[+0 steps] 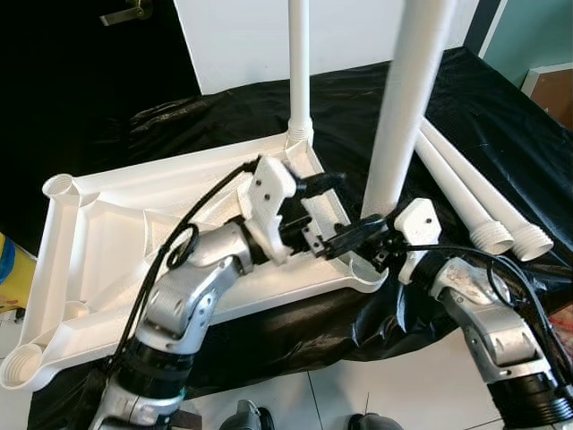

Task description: Building children table

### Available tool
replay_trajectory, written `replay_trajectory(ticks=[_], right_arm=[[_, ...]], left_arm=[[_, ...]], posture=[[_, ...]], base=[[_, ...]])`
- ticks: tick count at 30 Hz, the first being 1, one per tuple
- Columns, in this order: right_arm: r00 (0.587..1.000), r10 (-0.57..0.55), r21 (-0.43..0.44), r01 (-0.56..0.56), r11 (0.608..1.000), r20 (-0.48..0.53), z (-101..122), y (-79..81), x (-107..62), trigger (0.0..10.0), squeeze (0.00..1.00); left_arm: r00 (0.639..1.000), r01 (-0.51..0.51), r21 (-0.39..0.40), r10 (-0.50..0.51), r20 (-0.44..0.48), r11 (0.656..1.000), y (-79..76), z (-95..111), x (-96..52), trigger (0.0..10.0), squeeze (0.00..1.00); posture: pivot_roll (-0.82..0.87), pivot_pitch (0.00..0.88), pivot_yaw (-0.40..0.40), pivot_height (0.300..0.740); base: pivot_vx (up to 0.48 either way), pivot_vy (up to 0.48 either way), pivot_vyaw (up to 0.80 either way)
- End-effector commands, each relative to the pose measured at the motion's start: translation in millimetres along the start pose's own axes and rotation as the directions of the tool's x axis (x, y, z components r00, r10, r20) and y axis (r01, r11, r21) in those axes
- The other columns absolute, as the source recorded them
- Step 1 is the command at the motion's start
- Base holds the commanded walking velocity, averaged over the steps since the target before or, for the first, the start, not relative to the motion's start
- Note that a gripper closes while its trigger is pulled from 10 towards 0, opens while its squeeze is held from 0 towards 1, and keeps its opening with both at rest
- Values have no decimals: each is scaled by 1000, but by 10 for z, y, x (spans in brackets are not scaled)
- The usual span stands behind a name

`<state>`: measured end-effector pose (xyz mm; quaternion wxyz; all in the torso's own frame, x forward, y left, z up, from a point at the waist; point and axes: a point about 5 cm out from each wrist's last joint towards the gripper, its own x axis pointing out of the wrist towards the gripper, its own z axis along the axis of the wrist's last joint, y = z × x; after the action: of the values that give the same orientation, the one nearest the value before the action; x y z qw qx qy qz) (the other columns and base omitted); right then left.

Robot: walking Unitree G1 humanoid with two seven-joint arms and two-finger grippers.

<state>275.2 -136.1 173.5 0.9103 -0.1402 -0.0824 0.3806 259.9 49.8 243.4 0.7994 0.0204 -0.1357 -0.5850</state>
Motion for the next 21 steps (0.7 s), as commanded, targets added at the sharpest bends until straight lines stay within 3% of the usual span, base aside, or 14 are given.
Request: replay_trajectory(ticks=[1, 7, 15, 16, 18, 19, 21], right_arm=[[997, 79, 2, -79, 997, -2, 34, 58, 32, 10000, 0], [989, 149, -12, -149, 989, -19, 55, 73, 56, 10000, 0], [972, 228, -42, -231, 972, -54, 79, 60, 72, 10000, 0], [971, 231, -43, -233, 971, -56, 81, 56, 71, 10000, 0], [971, 232, -44, -235, 971, -57, 83, 53, 71, 10000, 0], [971, 234, -44, -236, 971, -59, 85, 47, 69, 10000, 0], [970, 235, -46, -238, 970, -61, 88, 42, 64, 10000, 0]], left_arm=[[994, 112, 1, -112, -1, 994, -57, 21, 45, 10000, 0], [990, 140, 11, -140, 3, 990, -39, 55, 100, 10000, 0], [981, 192, -32, -191, 21, 981, -37, 96, 163, 10000, 0], [979, 202, -57, -201, 27, 978, -42, 95, 159, 6627, 0], [978, 209, -73, -207, 32, 975, -47, 95, 156, 6627, 0], [977, 213, -92, -211, 39, 973, -44, 100, 151, 0, 0], [977, 213, -100, -210, 46, 972, -37, 112, 145, 0, 0]], posture=[[-53, 102, 34, 740], [-57, 101, 32, 740], [-57, 99, 30, 740], [-63, 97, 31, 740], [-63, 97, 31, 740], [-63, 96, 31, 740], [-63, 96, 31, 740]], base=[[0, 0, 0], [0, 0, 0], [0, 0, 0], [0, 0, 0], [0, 0, 0], [0, 0, 0], [0, 0, 0]])
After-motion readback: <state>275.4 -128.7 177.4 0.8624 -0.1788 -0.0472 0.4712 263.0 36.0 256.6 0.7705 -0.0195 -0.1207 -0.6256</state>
